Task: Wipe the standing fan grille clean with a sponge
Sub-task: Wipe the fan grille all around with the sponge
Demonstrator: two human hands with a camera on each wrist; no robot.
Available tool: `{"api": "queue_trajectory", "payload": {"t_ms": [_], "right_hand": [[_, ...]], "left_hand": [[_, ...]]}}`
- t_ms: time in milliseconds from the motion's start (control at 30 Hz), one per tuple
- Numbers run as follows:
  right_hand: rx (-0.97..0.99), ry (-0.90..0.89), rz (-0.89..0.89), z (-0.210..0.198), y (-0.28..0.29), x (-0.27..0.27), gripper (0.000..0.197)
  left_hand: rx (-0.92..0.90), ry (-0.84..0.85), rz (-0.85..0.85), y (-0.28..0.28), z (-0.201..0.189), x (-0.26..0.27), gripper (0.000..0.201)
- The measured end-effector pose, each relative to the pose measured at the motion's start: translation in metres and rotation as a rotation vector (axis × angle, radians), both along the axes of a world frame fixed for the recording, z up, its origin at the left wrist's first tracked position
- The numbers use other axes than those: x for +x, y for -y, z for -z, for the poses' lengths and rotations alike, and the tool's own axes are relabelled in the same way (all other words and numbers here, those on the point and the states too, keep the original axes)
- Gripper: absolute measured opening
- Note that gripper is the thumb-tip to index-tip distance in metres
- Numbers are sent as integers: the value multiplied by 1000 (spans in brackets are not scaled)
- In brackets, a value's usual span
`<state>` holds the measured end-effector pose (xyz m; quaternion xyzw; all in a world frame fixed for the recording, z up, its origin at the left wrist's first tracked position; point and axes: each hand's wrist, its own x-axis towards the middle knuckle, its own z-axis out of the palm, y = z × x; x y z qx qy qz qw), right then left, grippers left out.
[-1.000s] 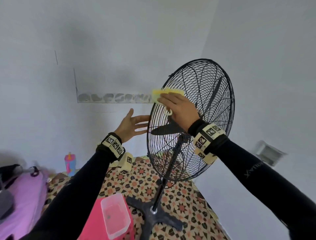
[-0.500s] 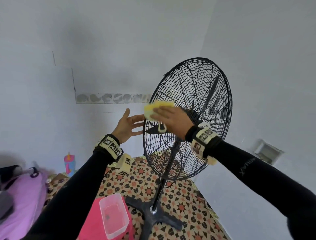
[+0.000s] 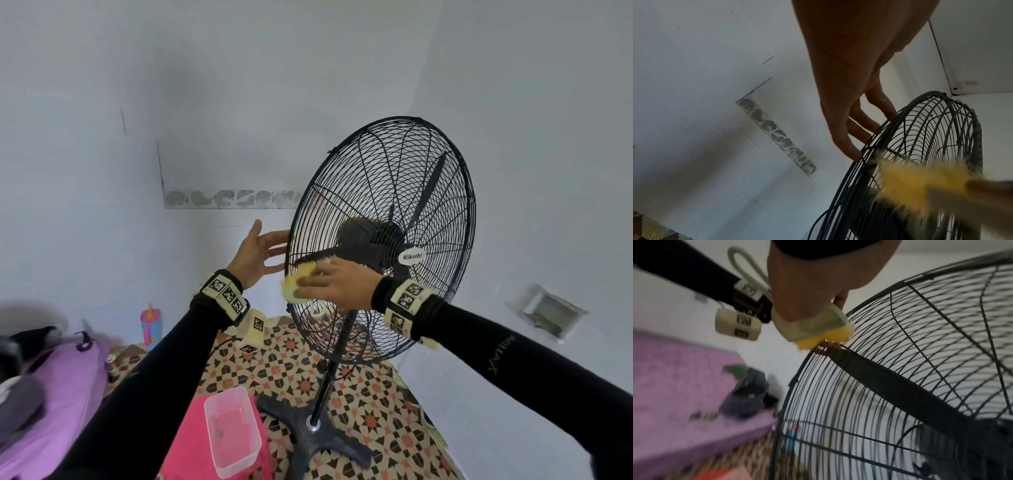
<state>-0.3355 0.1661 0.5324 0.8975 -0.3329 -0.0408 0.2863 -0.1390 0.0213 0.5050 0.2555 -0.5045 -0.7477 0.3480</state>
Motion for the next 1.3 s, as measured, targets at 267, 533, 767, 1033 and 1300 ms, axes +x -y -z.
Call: {"api": "queue_trajectory", "payload": {"t_ms": [267,533,767,1033,1300], "right_hand": [[-258,544,271,-40,6,-36,89],[-36,397,149,-26,1,-43,88],[7,318,29,-7,-2,-48,90],[-297,665,177,-51,5,-60,67],[-167,652,30,-10,-13,-61,67]], "left_hand": [[-16,1,-58,-7,0,-9,66],[-79,75,-143,-12,-1,-15,50],[-210,168,-329,-18,-1,-34,22],[-253,174,-350,-28,-4,-38,19],[-272,265,-357,-30,-12,-35,41]]}}
